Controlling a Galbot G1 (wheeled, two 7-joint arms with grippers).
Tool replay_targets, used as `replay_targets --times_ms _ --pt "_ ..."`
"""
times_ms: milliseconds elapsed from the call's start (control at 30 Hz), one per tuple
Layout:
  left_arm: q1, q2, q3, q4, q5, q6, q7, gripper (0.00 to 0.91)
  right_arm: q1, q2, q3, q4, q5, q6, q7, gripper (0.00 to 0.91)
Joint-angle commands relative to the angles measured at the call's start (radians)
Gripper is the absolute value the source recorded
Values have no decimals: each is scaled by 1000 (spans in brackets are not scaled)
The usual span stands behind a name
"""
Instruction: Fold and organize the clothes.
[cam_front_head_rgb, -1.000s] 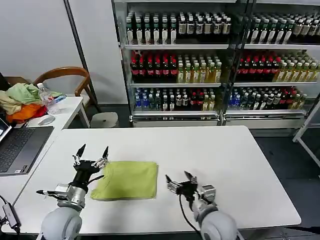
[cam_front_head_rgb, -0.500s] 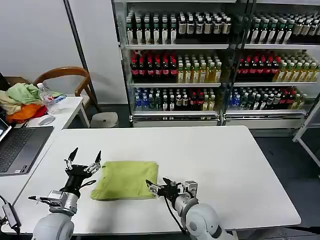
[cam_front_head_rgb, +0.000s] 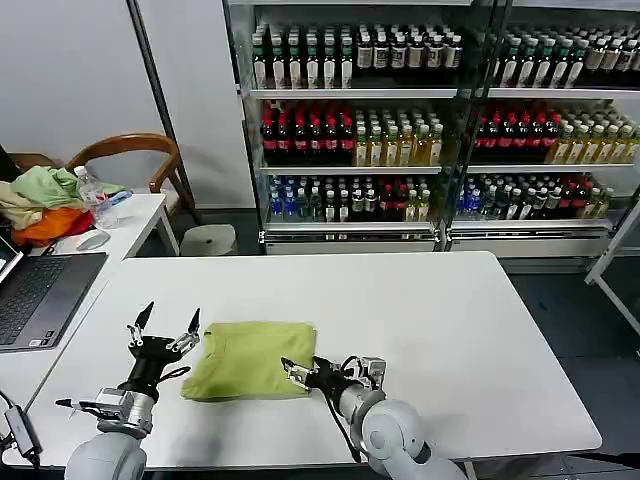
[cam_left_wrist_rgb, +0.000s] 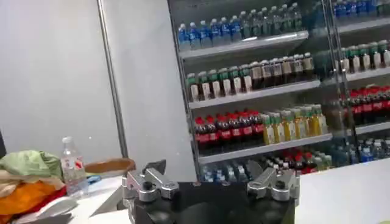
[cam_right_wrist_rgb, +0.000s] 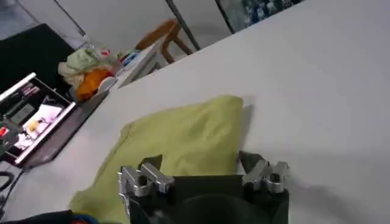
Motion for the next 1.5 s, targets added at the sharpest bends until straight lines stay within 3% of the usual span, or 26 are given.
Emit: replay_targets --times_ms 33,67,800,1300,1500 --pt "-1 5 -6 3 4 -2 1 907 14 24 -14 -37 31 -7 8 81" --pt "-1 6 -5 3 4 -2 1 907 13 23 -15 -38 31 -8 9 0" --pt "-4 5 -2 5 3 2 0 907 53 10 25 -37 11 -4 4 0" --pt "-13 2 -1 13 2 4 -2 907 104 -98 95 34 12 -10 0 0" --pt "-16 -7 7 13 4 5 0 907 108 -145 130 21 -15 -10 -28 0"
